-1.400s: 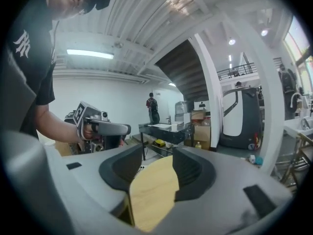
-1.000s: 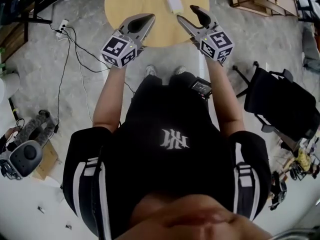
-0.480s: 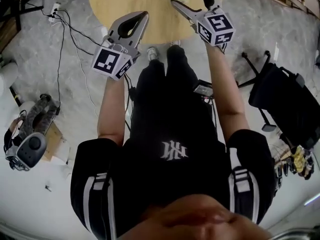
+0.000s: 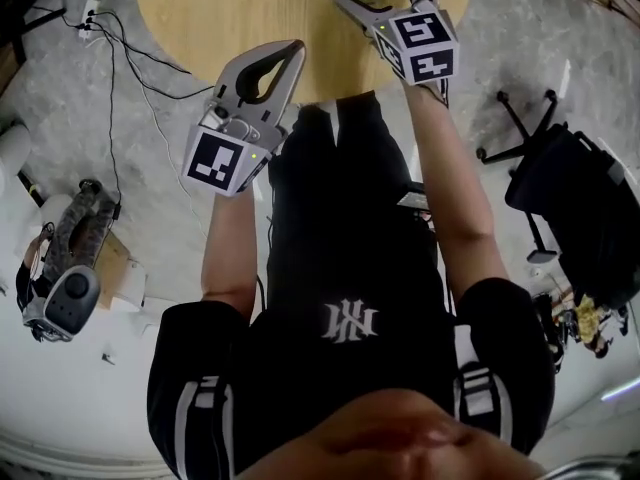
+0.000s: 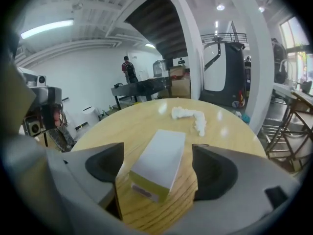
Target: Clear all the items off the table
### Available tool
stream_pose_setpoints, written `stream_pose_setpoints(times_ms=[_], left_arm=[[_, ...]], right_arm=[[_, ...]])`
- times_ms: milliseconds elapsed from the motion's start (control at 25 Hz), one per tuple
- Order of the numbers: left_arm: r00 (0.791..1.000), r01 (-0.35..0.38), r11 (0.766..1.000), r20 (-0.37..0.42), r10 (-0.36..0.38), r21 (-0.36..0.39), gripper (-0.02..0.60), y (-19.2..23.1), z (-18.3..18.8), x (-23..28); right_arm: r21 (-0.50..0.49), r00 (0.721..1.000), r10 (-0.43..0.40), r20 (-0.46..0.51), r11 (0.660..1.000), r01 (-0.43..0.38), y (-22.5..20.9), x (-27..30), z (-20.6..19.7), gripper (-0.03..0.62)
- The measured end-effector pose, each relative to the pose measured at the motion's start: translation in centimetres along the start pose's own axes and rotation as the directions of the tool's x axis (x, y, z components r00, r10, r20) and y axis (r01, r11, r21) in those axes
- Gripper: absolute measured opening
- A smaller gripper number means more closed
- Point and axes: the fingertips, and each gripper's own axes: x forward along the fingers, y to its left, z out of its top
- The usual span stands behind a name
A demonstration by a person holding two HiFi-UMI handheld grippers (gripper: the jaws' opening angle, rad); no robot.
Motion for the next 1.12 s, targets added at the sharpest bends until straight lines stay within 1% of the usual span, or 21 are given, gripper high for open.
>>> stream_pose_setpoints(times_ms=[120,280,440,520,560,720,920,1040,1120], left_arm=[[1.000,0.011,1.000,-0.008,-0.011,-0.004,0.012,0.6,-0.5,0.5],[1.000,0.009,1.000,-0.001,-0.009,-0.020,0.012,1.8,-1.0,0.7],[1.000,0.012,1.000,0.003,-0.011,-0.007,0.012,1.9,-0.7,1.1],[1.000,0.016,1.000,0.001,-0.016,-0.005,0.012,2.0,-0.6,1.2],[1.000,0.018,1.000,0.000,-0.018,-0.007,0.012,2.1,-0.6,1.1],[1.000,0.015,1.000,0.005,-0.015,-0.015,0.012,2.4,-0.5,0.6],[1.000,0.012,1.000,0.022,-0.012,-0.021,0.012,2.4,0.6,-0.5],[0.997,0.015,0.999,0.077,-0.012,-0.038,0.012,2.1,2.7,-1.6],[0.995,0.025,0.999,0.100,-0.022,-0.028,0.012,1.6,4.0,-2.2]], right_arm=[[-0.020,0.999,-0.013,-0.037,1.000,0.012,0.0,1.1,-0.3,0.442],[-0.009,0.993,-0.039,-0.112,0.999,0.038,-0.2,2.3,-1.3,0.442],[0.001,0.989,-0.030,-0.142,1.000,0.030,-0.4,2.1,-1.8,0.440],[-0.005,0.990,-0.029,-0.141,1.000,0.029,-0.3,2.1,-1.6,0.377],[-0.012,0.989,-0.032,-0.143,0.999,0.031,-0.3,2.1,-1.6,0.359],[-0.036,0.987,-0.040,-0.156,0.999,0.034,-0.3,2.2,-1.3,0.350],[-0.051,0.991,-0.060,-0.119,0.997,0.054,-0.2,0.8,0.9,0.344],[-0.056,0.995,-0.072,-0.070,0.996,0.068,0.7,-0.9,3.1,0.342],[-0.060,0.996,-0.080,-0.032,0.995,0.078,1.5,-2.3,4.6,0.341]])
